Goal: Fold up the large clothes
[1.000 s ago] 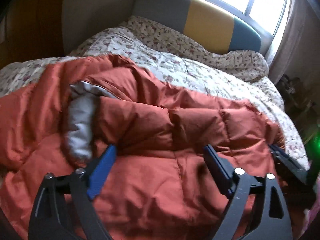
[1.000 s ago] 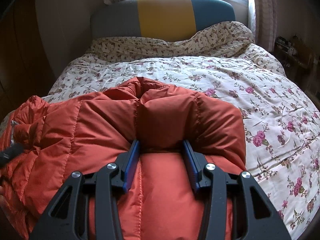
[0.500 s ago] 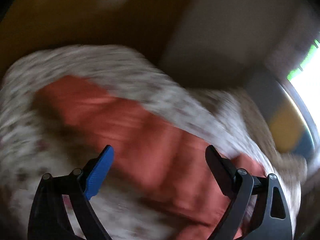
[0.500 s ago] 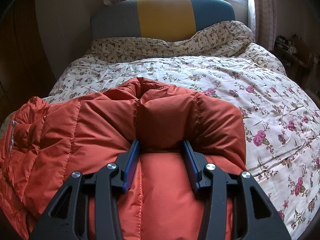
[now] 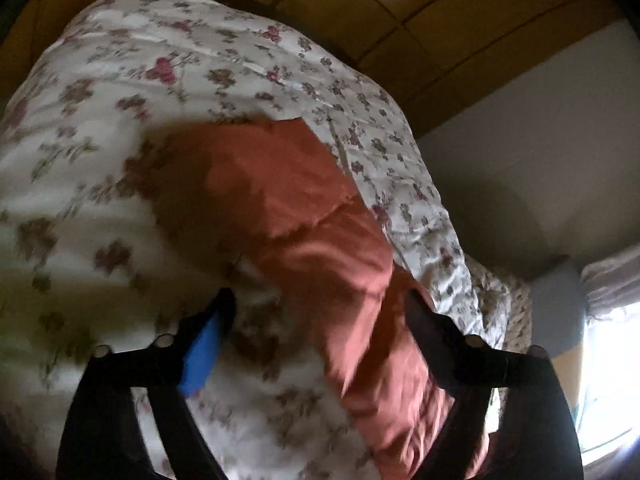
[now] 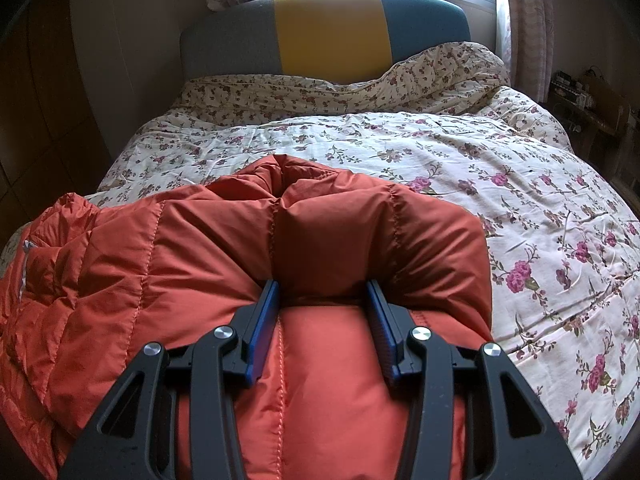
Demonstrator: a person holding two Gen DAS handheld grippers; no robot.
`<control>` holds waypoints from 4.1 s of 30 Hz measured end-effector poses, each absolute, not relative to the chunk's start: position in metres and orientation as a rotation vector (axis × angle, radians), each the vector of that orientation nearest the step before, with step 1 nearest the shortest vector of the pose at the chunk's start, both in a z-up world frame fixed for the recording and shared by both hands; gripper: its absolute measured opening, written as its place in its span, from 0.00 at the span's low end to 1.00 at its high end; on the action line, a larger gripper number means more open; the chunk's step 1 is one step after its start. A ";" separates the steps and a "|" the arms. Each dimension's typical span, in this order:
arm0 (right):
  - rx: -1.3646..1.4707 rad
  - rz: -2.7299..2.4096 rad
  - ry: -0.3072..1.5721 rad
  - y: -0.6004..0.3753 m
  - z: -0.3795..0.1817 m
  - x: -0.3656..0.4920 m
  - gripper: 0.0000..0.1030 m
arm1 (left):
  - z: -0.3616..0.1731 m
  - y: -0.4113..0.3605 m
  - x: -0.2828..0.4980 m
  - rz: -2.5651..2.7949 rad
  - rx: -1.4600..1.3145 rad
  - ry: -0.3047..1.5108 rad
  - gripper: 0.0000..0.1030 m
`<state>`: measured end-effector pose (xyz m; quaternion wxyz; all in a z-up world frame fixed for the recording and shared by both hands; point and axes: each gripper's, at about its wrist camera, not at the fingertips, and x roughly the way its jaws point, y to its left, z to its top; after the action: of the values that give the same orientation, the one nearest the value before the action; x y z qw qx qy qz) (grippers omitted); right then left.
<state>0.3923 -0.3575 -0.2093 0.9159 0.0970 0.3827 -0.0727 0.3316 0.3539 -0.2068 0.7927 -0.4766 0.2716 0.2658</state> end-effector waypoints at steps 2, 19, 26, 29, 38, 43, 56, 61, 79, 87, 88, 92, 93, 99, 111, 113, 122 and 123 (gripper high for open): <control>0.199 -0.150 0.788 -0.357 -0.209 0.392 0.43 | -0.209 0.357 0.339 0.588 -1.018 0.586 0.70; 0.199 -0.150 0.788 -0.357 -0.209 0.392 0.43 | -0.161 0.250 0.348 0.472 -0.550 0.497 0.21; 0.199 -0.150 0.788 -0.358 -0.209 0.392 0.43 | -0.132 0.177 0.349 0.299 -0.372 0.458 0.21; 0.200 -0.149 0.788 -0.358 -0.209 0.392 0.43 | -0.118 0.141 0.350 0.224 -0.299 0.441 0.21; 0.202 -0.149 0.788 -0.358 -0.209 0.392 0.43 | -0.110 0.033 0.348 0.043 -0.148 0.451 0.21; 0.202 -0.149 0.787 -0.357 -0.209 0.393 0.43 | -0.121 -0.035 0.348 -0.056 -0.039 0.499 0.21; 0.206 -0.146 0.786 -0.358 -0.209 0.392 0.43 | -0.170 -0.172 0.339 -0.294 0.224 0.629 0.21; 0.210 -0.145 0.784 -0.359 -0.209 0.392 0.43 | -0.181 -0.200 0.333 -0.357 0.298 0.650 0.21; 0.343 0.003 0.568 -0.355 -0.124 0.365 0.49 | -0.208 -0.221 0.321 -0.464 0.353 0.712 0.21; 0.293 0.120 0.747 -0.305 -0.137 0.416 0.34 | -0.179 -0.159 0.307 -0.545 0.117 0.761 0.87; 0.278 0.116 0.759 -0.301 -0.140 0.420 0.34 | -0.175 -0.148 0.302 -0.547 0.106 0.759 0.87; 0.211 0.086 0.779 -0.288 -0.154 0.421 0.34 | -0.156 -0.105 0.299 -0.491 0.085 0.692 0.87; 0.204 0.078 0.781 -0.293 -0.158 0.422 0.34 | -0.151 -0.092 0.307 -0.447 0.085 0.674 0.87; 0.222 0.047 0.807 -0.309 -0.185 0.424 0.39 | -0.147 -0.021 0.387 -0.212 -0.075 0.716 0.85; 0.111 0.005 0.800 -0.299 -0.206 0.422 0.39 | -0.203 0.014 0.418 -0.124 -0.109 0.816 0.79; 0.106 0.004 0.802 -0.300 -0.208 0.422 0.39 | -0.208 0.015 0.421 -0.123 -0.111 0.830 0.79; 0.266 0.042 0.820 -0.318 -0.174 0.401 0.42 | -0.196 0.018 0.412 -0.095 -0.081 0.836 0.84; 0.290 0.045 0.817 -0.322 -0.161 0.387 0.43 | -0.189 0.021 0.401 -0.096 -0.083 0.824 0.87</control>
<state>0.3872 -0.3221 -0.1610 0.9073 0.1405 0.3957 0.0216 0.4007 0.0213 -0.1885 0.9143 -0.0402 0.4003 -0.0465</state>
